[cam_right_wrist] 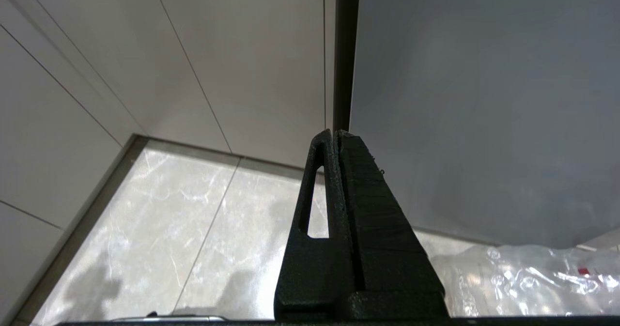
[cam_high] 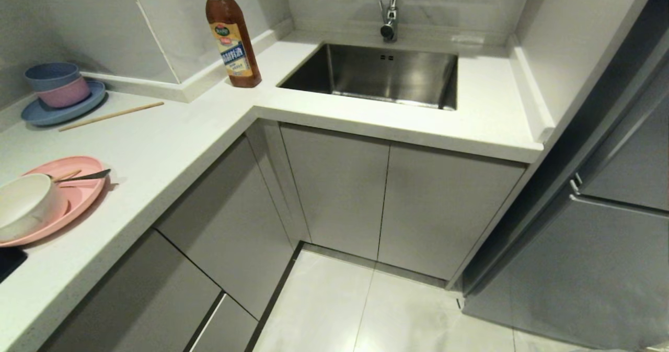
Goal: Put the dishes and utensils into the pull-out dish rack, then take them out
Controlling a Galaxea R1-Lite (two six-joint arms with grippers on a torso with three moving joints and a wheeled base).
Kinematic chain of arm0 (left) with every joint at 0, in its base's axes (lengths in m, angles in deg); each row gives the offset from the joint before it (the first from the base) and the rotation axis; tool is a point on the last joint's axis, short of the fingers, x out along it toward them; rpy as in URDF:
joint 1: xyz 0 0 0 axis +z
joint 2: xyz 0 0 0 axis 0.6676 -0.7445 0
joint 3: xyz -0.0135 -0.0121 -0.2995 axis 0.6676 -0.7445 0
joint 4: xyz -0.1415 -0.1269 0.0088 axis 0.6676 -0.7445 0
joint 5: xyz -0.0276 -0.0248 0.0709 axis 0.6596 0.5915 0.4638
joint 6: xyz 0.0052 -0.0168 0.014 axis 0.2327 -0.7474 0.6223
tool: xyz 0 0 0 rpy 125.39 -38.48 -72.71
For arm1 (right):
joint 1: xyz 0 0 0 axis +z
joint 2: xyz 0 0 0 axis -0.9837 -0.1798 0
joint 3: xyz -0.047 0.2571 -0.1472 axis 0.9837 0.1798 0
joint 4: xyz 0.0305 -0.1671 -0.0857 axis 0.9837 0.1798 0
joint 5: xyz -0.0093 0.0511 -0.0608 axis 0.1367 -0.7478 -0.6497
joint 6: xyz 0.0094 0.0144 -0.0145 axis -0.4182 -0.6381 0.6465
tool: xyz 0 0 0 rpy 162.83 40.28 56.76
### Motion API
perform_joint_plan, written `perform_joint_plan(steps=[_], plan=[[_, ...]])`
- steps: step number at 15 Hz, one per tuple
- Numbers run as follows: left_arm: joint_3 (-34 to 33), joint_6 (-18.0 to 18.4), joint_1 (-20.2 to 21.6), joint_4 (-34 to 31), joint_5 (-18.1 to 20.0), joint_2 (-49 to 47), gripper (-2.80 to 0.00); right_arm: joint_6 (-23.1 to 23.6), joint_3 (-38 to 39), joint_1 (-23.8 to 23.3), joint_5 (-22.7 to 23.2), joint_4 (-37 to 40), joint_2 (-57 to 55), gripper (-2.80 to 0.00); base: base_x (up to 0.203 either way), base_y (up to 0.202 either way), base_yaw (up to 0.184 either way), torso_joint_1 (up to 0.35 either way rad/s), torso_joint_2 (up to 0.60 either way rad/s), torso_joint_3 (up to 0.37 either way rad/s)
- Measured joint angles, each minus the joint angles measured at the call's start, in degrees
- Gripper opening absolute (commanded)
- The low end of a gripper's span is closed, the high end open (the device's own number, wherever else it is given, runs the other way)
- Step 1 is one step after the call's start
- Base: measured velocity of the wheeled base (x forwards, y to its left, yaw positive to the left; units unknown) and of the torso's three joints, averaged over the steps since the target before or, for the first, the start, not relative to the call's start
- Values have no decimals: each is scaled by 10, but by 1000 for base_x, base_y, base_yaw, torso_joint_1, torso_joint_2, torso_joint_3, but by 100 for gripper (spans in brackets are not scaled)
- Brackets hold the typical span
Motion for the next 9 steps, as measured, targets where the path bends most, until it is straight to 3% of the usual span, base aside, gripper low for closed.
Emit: perform_joint_plan(steps=[9], plan=[[0, 0, 0, 0, 0, 0, -280, 0, 0, 0, 0, 0, 0, -280, 0, 0, 0, 2, 1, 205]])
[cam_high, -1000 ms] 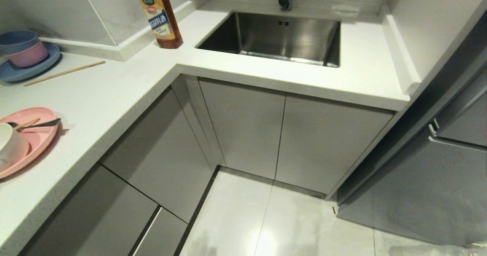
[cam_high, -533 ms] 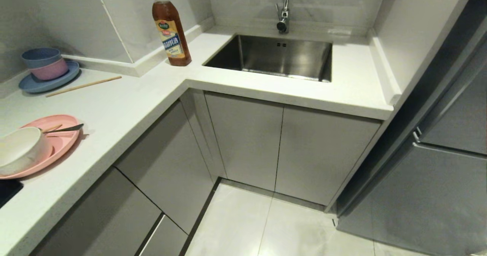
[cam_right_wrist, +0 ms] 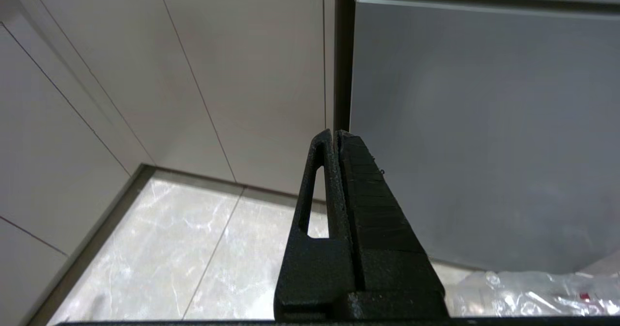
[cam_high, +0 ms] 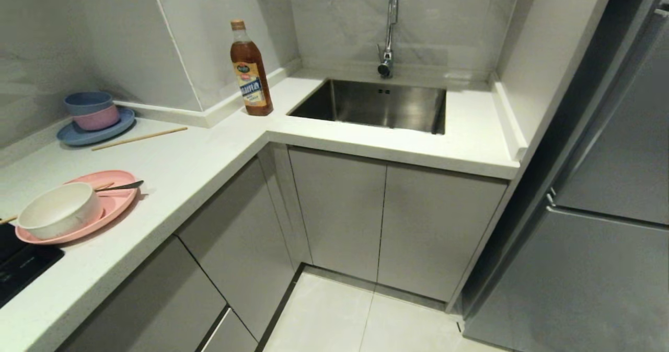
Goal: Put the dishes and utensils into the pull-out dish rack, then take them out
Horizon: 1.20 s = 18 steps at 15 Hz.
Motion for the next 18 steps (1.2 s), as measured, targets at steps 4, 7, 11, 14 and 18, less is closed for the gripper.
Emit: perform_joint_plan(steps=[4, 7, 11, 14, 18], plan=[[0, 0, 0, 0, 0, 0, -280, 0, 0, 0, 0, 0, 0, -280, 0, 0, 0, 6, 3, 196], [0, 0, 0, 0, 0, 0, -280, 0, 0, 0, 0, 0, 0, -280, 0, 0, 0, 2, 1, 203], [0, 0, 0, 0, 0, 0, -280, 0, 0, 0, 0, 0, 0, -280, 0, 0, 0, 4, 5, 201], [0, -2, 0, 0, 0, 0, -280, 0, 0, 0, 0, 0, 0, -280, 0, 0, 0, 0, -1, 149], [0, -2, 0, 0, 0, 0, -280, 0, 0, 0, 0, 0, 0, -280, 0, 0, 0, 0, 1, 20]])
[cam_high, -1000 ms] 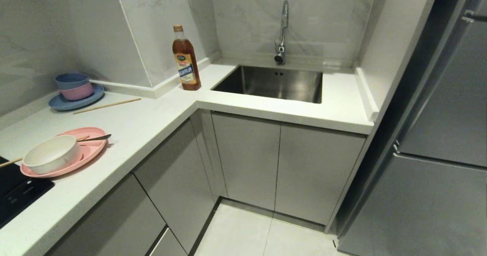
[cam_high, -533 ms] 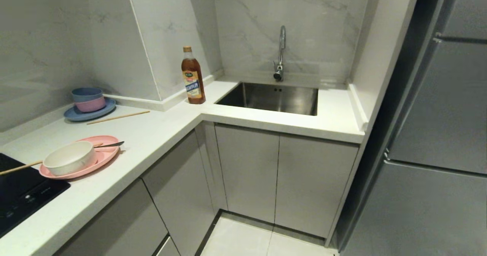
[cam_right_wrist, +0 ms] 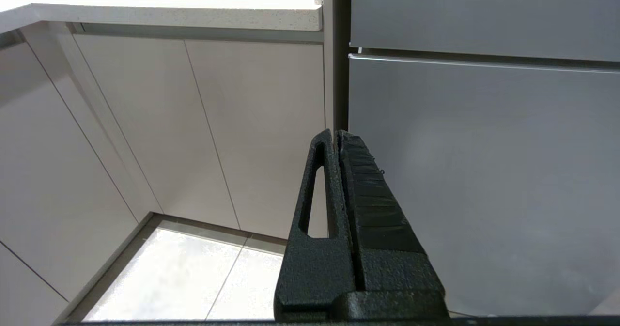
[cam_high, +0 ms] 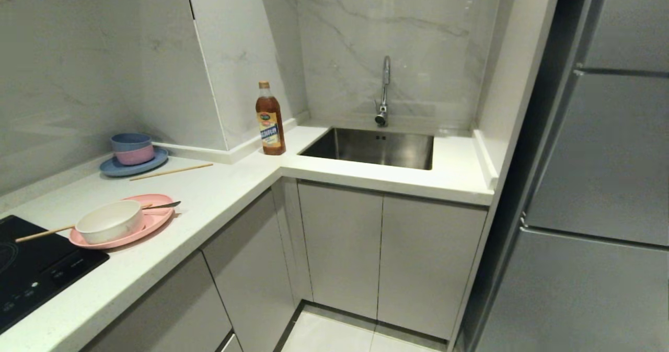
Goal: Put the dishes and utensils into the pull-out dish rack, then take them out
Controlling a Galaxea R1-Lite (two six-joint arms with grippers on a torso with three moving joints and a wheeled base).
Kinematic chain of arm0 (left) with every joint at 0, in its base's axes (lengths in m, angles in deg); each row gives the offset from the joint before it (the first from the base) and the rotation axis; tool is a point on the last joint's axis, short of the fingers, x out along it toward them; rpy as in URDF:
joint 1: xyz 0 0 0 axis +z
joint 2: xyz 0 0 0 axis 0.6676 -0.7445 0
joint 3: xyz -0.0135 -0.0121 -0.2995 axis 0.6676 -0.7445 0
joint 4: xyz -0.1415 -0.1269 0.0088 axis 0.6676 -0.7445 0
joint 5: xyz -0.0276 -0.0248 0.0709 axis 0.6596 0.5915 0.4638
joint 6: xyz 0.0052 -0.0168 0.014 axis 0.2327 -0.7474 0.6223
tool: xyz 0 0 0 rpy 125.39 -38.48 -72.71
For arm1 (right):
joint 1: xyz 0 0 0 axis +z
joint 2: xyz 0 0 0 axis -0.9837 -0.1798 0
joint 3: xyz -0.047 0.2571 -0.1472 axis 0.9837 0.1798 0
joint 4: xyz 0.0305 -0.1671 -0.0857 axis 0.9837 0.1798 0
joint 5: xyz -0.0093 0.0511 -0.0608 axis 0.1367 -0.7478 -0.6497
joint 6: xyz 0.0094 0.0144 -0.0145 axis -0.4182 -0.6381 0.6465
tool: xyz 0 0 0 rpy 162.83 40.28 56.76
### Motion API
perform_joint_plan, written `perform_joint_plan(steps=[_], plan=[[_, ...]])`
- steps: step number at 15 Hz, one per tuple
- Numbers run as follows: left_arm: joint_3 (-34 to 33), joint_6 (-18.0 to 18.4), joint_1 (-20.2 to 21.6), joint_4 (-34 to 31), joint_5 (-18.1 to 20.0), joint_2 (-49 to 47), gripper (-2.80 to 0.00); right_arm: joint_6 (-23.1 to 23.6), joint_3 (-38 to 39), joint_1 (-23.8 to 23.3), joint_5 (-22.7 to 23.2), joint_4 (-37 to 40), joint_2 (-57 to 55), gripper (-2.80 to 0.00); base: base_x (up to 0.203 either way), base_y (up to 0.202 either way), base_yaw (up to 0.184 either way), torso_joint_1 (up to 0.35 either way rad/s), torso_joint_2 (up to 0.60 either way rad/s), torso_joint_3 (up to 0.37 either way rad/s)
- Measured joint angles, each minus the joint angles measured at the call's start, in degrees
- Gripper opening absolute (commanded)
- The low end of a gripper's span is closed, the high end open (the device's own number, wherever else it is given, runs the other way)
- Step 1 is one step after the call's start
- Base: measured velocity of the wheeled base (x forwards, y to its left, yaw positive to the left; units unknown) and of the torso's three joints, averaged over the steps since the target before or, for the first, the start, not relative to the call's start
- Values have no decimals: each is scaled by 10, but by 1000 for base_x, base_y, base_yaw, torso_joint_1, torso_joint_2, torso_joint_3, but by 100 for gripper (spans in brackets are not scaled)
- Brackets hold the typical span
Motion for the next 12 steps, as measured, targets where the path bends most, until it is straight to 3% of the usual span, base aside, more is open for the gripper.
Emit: perform_joint_plan(steps=[12], plan=[[0, 0, 0, 0, 0, 0, -280, 0, 0, 0, 0, 0, 0, -280, 0, 0, 0, 0, 0, 0]])
